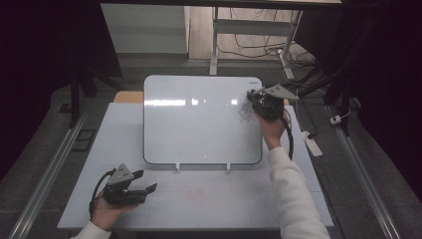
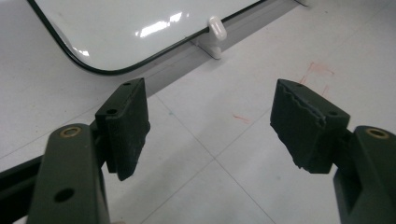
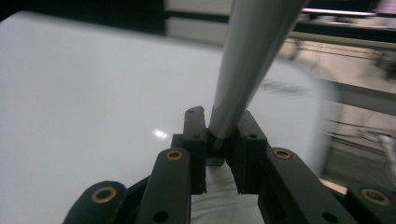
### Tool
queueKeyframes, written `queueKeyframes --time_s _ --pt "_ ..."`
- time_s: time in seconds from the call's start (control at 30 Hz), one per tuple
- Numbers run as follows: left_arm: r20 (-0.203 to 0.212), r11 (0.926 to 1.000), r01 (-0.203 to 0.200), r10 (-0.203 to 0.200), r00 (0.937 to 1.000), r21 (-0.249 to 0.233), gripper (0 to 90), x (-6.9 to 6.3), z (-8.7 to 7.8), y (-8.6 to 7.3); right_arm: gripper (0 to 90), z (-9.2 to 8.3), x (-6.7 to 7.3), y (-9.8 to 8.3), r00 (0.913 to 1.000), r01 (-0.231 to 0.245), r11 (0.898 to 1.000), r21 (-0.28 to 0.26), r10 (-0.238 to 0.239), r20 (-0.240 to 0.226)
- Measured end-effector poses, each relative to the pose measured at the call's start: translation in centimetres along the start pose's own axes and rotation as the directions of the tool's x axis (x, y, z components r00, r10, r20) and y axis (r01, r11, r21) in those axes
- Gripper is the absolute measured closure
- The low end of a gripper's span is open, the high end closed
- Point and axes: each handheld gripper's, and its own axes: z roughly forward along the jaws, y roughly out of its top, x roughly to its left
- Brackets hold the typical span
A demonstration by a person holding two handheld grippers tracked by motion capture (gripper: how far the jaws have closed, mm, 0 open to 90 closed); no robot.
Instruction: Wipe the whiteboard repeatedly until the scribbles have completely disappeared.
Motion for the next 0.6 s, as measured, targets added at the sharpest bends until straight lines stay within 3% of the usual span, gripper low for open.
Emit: queueKeyframes --time_s 0.07,0.1,0.17,0.23,0.33,0.4,0.43,0.5,0.53,0.57,0.6 --pt "0.000 1.0000 -0.002 0.002 1.0000 0.004 28.5 0.0 0.1 0.0 77.8 0.2 1.0 -0.1 0.9988 0.048 0.999 0.012 -0.048 -0.002" --pt "-0.002 1.0000 -0.005 0.005 1.0000 0.004 28.5 -0.1 0.0 0.0 77.8 0.2 0.6 0.0 0.9997 0.023 1.000 0.003 -0.023 0.006" --pt "-0.003 1.0000 -0.006 0.006 1.0000 -0.002 28.5 -0.2 -0.1 0.0 77.8 0.1 -0.3 0.4 0.9976 -0.019 1.000 -0.023 0.020 0.067" --pt "-0.003 1.0000 -0.004 0.004 1.0000 -0.005 28.5 -0.2 -0.2 0.0 77.8 0.2 -0.7 0.4 0.9955 -0.069 0.997 -0.033 0.071 0.062" --pt "-0.003 1.0000 0.003 -0.003 1.0000 -0.003 28.5 0.0 -0.1 0.0 77.8 0.3 1.1 -0.1 0.9999 0.007 1.000 0.005 -0.006 -0.010" --pt "-0.002 1.0000 0.004 -0.004 1.0000 -0.002 28.5 0.1 -0.1 0.0 77.8 0.1 1.9 -0.7 0.9969 0.077 0.997 0.022 -0.076 -0.019" --pt "-0.003 1.0000 0.003 -0.003 1.0000 -0.001 28.5 0.0 -0.1 0.0 77.8 -0.1 1.6 -0.6 0.9975 0.069 0.997 0.025 -0.069 -0.015" --pt "-0.003 1.0000 -0.002 0.002 1.0000 0.001 28.5 -0.1 0.0 0.0 77.8 -0.6 0.1 -0.4 0.9980 0.001 1.000 -0.004 -0.001 0.064" --pt "-0.002 1.0000 -0.003 0.003 1.0000 0.001 28.4 -0.1 -0.1 0.0 77.8 -0.7 -0.5 -0.4 0.9974 -0.044 0.999 -0.016 0.045 0.056" --pt "-0.003 1.0000 -0.004 0.004 1.0000 -0.001 28.4 -0.2 -0.1 0.0 77.8 -0.8 -0.4 -0.5 0.9971 -0.054 0.998 -0.014 0.054 0.053" --pt "-0.002 1.0000 -0.003 0.003 1.0000 -0.001 28.4 -0.1 -0.1 0.0 77.8 -0.8 0.2 -0.7 0.9990 -0.026 1.000 0.001 0.026 0.035"
